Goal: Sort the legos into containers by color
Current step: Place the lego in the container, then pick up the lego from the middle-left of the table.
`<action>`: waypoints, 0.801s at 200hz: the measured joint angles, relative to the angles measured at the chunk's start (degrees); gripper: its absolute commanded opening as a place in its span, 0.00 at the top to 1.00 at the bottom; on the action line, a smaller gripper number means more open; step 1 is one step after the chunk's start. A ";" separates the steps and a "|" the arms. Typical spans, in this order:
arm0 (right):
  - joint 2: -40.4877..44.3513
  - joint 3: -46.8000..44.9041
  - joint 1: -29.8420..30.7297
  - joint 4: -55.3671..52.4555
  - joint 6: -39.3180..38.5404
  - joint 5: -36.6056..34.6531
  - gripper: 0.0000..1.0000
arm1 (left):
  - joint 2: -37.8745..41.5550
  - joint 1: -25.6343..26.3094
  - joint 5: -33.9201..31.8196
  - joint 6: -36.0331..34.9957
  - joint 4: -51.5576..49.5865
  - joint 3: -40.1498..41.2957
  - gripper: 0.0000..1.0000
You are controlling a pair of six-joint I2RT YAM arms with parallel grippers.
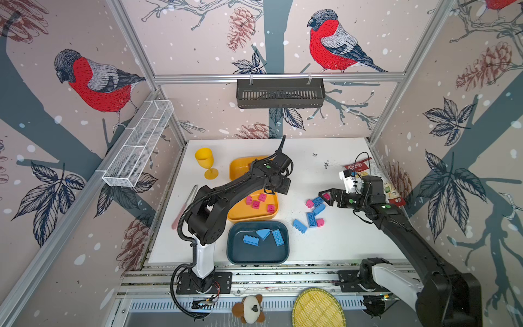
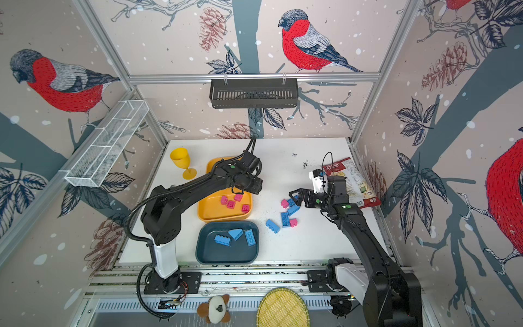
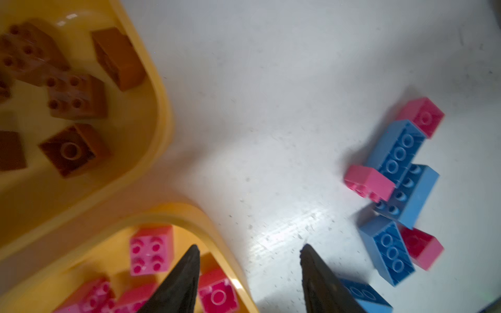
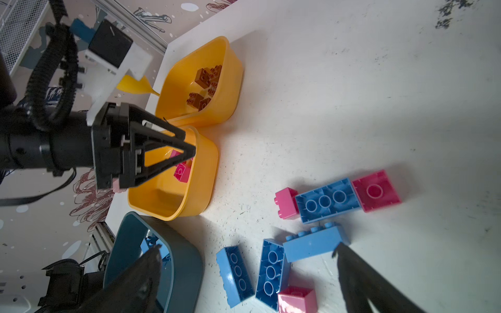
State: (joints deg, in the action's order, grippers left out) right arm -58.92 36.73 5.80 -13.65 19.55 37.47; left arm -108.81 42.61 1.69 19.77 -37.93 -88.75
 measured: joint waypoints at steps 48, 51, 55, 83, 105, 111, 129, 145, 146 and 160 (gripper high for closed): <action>0.79 -0.66 -0.66 -0.70 -0.24 -0.02 0.00 | 3.26 8.55 0.24 6.01 1.60 4.31 0.39; 0.83 -0.68 -0.74 -0.87 -0.24 -0.07 0.00 | 3.30 8.96 0.24 6.67 1.70 4.50 0.39; 0.87 -0.72 -0.90 -0.94 -0.26 -0.13 0.00 | 3.34 9.55 0.24 7.65 1.84 4.81 0.39; 1.86 -0.79 -1.75 -1.84 -0.26 -0.74 0.00 | 3.26 13.46 0.35 15.34 3.69 6.67 0.38; 2.58 -1.05 -2.21 -2.93 -0.28 -1.27 0.00 | 2.08 16.44 -0.81 22.71 5.07 6.69 0.38; 2.71 -1.09 -2.25 -3.06 -0.28 -1.36 0.00 | 1.86 17.14 -1.68 25.05 4.90 6.69 0.38; 3.28 -1.27 -2.51 -3.48 -0.28 -1.49 0.00 | 2.25 18.69 -5.20 32.50 4.42 6.95 0.38; 3.74 -1.57 -2.62 -3.72 -0.28 -1.51 0.00 | 2.93 19.69 -8.26 38.95 3.89 7.61 0.38; 3.78 -1.62 -2.62 -3.74 -0.28 -1.51 0.00 | 2.97 19.78 -8.50 39.52 3.85 7.65 0.38; 4.22 -2.12 -2.84 -3.78 -0.24 -1.49 0.00 | 2.91 20.85 -9.92 44.83 3.56 8.24 0.38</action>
State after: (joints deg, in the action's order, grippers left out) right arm -54.70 34.61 2.96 -17.43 19.31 35.99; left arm -105.91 63.46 -8.23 64.60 -34.37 -80.51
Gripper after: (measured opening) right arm 0.999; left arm 0.624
